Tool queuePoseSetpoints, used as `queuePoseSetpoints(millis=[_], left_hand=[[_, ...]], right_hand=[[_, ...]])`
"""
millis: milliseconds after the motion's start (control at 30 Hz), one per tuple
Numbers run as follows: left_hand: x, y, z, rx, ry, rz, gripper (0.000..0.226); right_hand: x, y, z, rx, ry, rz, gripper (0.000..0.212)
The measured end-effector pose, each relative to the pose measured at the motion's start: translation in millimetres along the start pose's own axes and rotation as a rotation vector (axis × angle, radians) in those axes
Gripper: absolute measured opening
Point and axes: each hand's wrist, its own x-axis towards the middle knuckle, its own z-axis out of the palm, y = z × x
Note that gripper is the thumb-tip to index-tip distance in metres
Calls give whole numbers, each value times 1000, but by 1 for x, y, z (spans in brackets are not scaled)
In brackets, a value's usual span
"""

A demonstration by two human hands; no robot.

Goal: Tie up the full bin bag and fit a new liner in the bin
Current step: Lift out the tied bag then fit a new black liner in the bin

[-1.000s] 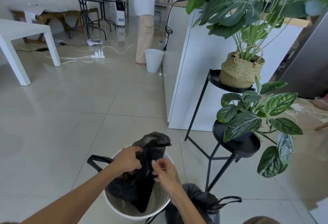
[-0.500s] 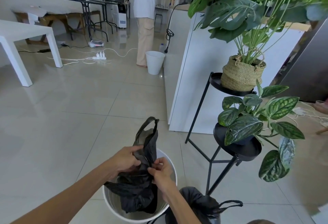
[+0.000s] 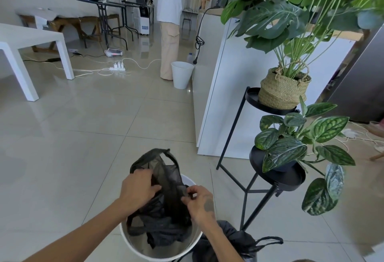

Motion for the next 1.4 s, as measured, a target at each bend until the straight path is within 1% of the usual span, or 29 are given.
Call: queuePoseSetpoints(millis=[67,133,200,233,333,400,467,533,633,700,733,800,900,967,1000,1033,1100,1133,1167,1200,1233,1300,1333,1400], left_hand=[[-4,-2,0,117,-58,46,32],[-8,-9,-4,187,-161,110,37],[-5,-24,-8,206,-250,163,43],[-3,-34,-11,206,-283,191,43],[-2,-49,-27,159,-379,301,48],[-5,-56,-32,101,-441,327,53],[-9,-62,-35,52,-503,314,55],[-12,-70,-36,12,-537,285,57],[-17,-87,-37,-43,-524,181,57],[-19,-97,-37,-63,-463,101,55],[-19,-101,-36,-18,-431,76,55],[-21,-104,-33,109,-416,45,63],[-25,-98,-29,254,-450,88,72],[-28,-94,-33,246,-429,163,70],[-30,-90,-37,209,-376,203,65],[-30,-85,-41,160,-275,259,57],[-29,-69,-47,81,1,417,43],[-27,-57,-47,64,114,493,39],[-23,-44,-45,74,178,561,34],[-20,-30,-40,107,173,622,32],[-16,-16,-33,151,128,670,31],[-6,2,-12,313,10,704,34],[-1,6,-2,426,-31,692,40],[8,4,17,593,-86,615,60]], right_hand=[[2,-1,-4,-201,-41,-23,38],[4,-6,-11,-410,-130,-49,61],[7,-9,-24,-568,-196,-27,70],[10,-11,-30,-631,-212,-15,69],[18,-9,-48,-772,-265,3,54],[23,-6,-54,-827,-299,15,51],[27,-3,-60,-863,-316,25,51],[29,0,-70,-900,-333,47,56],[31,5,-82,-947,-362,125,61],[31,7,-86,-938,-372,175,70],[31,6,-87,-920,-376,190,76],[29,2,-85,-877,-370,203,88],[28,-7,-79,-816,-380,168,102],[30,-11,-78,-752,-390,121,105],[32,-12,-79,-715,-398,102,105],[34,-13,-80,-676,-407,83,106],[35,-17,-81,-587,-436,47,108],[35,-18,-81,-542,-454,31,108],[36,-20,-81,-509,-474,13,109],[36,-20,-80,-481,-490,-8,111],[36,-22,-80,-465,-503,-25,113],[36,-21,-79,-433,-535,-51,118],[36,-19,-79,-428,-551,-70,120],[38,-15,-84,-455,-596,-103,121]])
